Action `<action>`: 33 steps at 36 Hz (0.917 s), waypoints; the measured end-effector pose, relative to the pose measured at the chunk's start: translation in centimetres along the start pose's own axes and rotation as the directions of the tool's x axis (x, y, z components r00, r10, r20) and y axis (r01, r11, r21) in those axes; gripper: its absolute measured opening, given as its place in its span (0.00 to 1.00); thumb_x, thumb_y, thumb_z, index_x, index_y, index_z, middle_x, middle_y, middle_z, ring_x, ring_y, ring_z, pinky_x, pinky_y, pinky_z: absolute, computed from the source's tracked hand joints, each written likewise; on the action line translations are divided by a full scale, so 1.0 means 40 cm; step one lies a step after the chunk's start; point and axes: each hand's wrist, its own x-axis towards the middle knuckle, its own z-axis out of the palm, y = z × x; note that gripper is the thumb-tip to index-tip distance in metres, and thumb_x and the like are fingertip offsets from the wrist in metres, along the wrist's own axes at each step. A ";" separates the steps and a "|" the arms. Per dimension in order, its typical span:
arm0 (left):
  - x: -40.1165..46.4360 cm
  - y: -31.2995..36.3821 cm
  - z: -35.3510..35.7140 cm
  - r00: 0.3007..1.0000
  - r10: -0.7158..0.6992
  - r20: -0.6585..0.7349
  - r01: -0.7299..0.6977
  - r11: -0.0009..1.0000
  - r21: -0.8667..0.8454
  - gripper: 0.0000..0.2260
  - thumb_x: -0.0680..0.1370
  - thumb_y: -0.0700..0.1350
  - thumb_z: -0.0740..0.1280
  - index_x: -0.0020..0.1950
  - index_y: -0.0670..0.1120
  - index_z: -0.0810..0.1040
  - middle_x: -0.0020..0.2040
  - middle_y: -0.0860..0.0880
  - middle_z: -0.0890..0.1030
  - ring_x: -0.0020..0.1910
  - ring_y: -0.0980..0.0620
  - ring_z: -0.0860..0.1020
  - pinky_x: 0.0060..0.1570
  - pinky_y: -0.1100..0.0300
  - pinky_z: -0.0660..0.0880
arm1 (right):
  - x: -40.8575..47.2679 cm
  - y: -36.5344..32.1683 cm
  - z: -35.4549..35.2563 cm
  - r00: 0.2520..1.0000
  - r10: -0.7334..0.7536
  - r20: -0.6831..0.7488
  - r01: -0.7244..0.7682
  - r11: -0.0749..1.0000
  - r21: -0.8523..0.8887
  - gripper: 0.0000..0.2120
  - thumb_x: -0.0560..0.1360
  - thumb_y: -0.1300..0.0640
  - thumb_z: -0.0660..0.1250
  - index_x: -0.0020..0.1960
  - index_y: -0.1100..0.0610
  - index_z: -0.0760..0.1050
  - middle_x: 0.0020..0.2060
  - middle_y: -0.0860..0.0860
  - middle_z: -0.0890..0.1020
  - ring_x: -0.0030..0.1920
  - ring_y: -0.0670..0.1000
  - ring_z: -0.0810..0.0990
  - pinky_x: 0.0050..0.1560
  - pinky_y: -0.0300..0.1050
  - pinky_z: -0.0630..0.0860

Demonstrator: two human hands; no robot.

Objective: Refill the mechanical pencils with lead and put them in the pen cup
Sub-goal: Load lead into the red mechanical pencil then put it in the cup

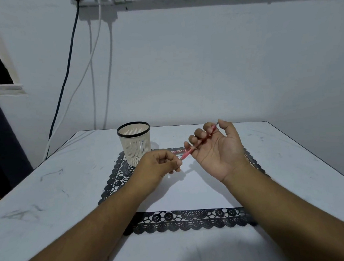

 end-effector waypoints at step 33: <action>-0.001 0.001 0.008 0.998 0.040 0.043 -0.040 0.999 0.009 0.03 0.76 0.35 0.74 0.43 0.39 0.83 0.36 0.48 0.84 0.34 0.55 0.77 0.38 0.67 0.73 | -0.015 -0.007 0.010 0.992 -0.042 0.119 0.050 0.997 -0.066 0.13 0.72 0.50 0.56 0.35 0.53 0.55 0.32 0.50 0.56 0.34 0.52 0.53 0.37 0.48 0.58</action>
